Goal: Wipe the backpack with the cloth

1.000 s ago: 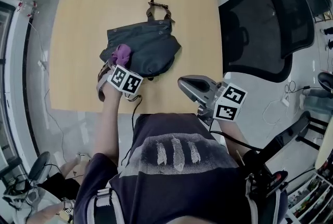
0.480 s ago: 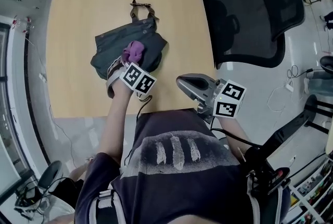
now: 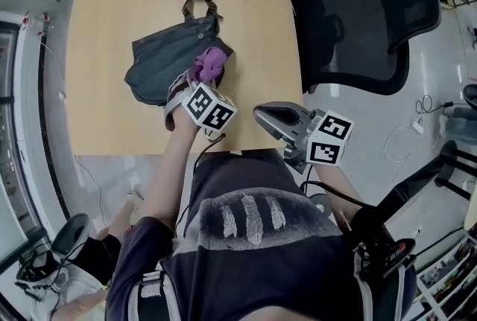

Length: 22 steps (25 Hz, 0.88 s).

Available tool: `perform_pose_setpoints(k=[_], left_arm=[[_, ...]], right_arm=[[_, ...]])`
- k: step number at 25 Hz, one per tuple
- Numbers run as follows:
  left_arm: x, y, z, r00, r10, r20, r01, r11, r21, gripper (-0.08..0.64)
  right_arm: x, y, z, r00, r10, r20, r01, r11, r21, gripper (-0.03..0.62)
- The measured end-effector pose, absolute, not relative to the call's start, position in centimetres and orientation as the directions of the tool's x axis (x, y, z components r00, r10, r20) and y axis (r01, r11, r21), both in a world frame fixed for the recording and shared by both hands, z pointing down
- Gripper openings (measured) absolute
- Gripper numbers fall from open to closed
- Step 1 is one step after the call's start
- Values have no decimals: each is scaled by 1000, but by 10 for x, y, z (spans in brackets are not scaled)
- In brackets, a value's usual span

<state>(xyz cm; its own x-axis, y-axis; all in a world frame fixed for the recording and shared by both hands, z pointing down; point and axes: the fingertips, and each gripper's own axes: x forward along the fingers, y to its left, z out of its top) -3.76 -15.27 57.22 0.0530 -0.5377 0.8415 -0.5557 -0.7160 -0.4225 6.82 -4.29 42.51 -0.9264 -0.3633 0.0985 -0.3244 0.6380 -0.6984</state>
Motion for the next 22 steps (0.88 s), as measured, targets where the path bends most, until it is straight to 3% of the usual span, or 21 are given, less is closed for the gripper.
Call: perform_pose_setpoints(k=[4,8,10,22], left_arm=[[-43,-150,541,178,-589,788,-696,-641,-322,119],[-56,-134,489,395,-641,658,-838,-545,-28,120],[-67,-116,469,464,-651,601,-838,-542,59,120],[-168,-19,433,636,-643,426,-759,-620,199,120]], right_arm=[[61,-47,420,-934,-345,92,-313,667,-676,3],[45,-42,402,-943,-317,101,-317,765,-560,3],[31,-35,395,-944,-306,125,-327,800,-503,3],[-103,22,388,-931,-312,190,-365,814,-452,3]])
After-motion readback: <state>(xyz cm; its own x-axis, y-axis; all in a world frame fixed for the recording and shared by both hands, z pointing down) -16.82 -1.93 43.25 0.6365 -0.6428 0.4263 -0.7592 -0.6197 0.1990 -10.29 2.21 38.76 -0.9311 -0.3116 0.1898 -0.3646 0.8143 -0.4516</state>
